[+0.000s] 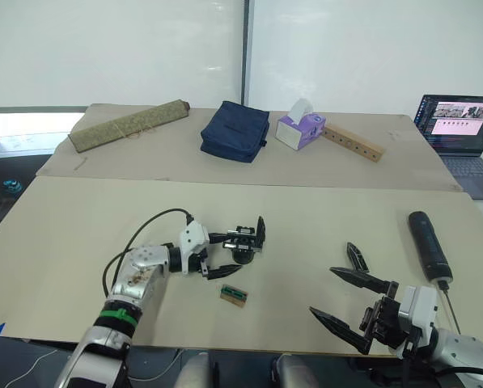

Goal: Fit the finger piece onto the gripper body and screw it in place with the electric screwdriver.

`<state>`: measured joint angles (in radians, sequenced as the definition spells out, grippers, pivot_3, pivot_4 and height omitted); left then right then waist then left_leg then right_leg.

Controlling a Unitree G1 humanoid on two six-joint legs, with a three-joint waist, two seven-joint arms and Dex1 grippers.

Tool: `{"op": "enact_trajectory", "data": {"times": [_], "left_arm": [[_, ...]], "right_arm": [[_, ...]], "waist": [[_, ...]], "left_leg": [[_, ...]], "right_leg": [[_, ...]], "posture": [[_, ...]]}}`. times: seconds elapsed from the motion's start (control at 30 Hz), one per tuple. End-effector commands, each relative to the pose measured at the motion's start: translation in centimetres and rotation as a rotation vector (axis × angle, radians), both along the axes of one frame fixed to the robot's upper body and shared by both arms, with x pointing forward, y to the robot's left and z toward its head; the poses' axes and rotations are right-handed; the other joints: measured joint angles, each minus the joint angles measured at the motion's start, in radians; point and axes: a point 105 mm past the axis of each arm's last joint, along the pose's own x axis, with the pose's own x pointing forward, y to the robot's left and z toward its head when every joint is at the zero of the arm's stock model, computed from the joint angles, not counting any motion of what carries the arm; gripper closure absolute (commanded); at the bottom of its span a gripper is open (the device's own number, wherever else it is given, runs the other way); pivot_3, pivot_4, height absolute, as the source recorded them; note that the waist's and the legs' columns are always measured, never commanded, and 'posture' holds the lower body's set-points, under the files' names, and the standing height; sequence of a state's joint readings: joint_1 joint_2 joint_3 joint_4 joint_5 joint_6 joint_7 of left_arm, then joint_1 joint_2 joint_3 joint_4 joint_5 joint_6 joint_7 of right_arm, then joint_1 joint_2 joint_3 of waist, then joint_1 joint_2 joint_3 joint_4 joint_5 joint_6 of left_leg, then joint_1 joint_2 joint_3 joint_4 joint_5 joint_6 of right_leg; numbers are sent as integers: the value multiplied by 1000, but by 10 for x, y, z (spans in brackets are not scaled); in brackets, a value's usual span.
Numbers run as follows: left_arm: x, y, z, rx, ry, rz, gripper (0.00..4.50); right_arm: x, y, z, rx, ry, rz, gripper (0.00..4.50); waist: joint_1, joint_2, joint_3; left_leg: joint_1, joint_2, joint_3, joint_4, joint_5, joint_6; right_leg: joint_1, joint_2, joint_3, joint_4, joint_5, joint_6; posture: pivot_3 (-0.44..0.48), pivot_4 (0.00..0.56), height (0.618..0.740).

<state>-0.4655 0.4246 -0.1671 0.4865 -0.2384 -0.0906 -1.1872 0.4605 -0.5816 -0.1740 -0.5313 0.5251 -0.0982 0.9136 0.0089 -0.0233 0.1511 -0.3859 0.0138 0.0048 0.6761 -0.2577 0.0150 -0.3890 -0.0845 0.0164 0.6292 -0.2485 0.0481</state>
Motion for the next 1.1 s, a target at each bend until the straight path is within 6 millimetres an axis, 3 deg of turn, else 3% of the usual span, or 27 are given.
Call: {"op": "enact_trajectory", "data": {"times": [0.03, 0.33, 0.6, 0.7, 0.8, 0.9, 1.1], "left_arm": [[6, 4, 3, 23, 15, -76, 56], [20, -25, 12, 26, 30, -224, 56], [15, -36, 7, 47, 9, -309, 56], [14, -34, 5, 43, 1, -297, 873], [11, -27, 3, 31, -14, -285, 2131], [9, -20, 8, -24, -48, -237, 2131], [7, -15, 29, -139, -127, 31, 2131]], "right_arm": [[1, -2, 9, -28, -42, 14, 0], [1, -6, 11, -48, -46, 16, 0], [-4, -5, 7, -45, -32, -4, 0], [-5, -5, 6, -44, -28, -8, 0], [-5, -5, 4, -43, -25, -10, 0], [-4, -4, 2, -41, -24, -11, 0], [-2, -4, -3, -36, -23, -10, 0]], "waist": [[1, 0, 0], [4, -1, 1], [-1, -1, 1], [-1, -1, 1], [-1, -1, 1], [-6, -1, 1], [-12, -1, 1]], "left_leg": [[0, 0, 0, 0, 0, 0], [-4, -2, 1, 2, 0, 0], [-3, 0, 0, 2, 0, 1], [-3, 0, -1, 2, 0, 1], [-3, 0, -1, 2, 0, 1], [-3, 0, -1, 2, 0, 1], [-2, 3, -2, 2, 0, 1]], "right_leg": [[0, 0, 0, 0, 0, 0], [-1, 0, -1, -1, 0, 1], [-1, 2, 0, 0, 0, 1], [-1, 2, 0, 0, 0, 1], [-1, 2, 0, 0, 0, 1], [-1, 2, 0, 0, 0, 1], [-1, 3, 1, 1, 0, 0]], "posture": [[0, 150, 740], [0, 150, 740], [0, 150, 740], [0, 150, 740], [0, 150, 740], [0, 150, 740], [0, 150, 740]]}}
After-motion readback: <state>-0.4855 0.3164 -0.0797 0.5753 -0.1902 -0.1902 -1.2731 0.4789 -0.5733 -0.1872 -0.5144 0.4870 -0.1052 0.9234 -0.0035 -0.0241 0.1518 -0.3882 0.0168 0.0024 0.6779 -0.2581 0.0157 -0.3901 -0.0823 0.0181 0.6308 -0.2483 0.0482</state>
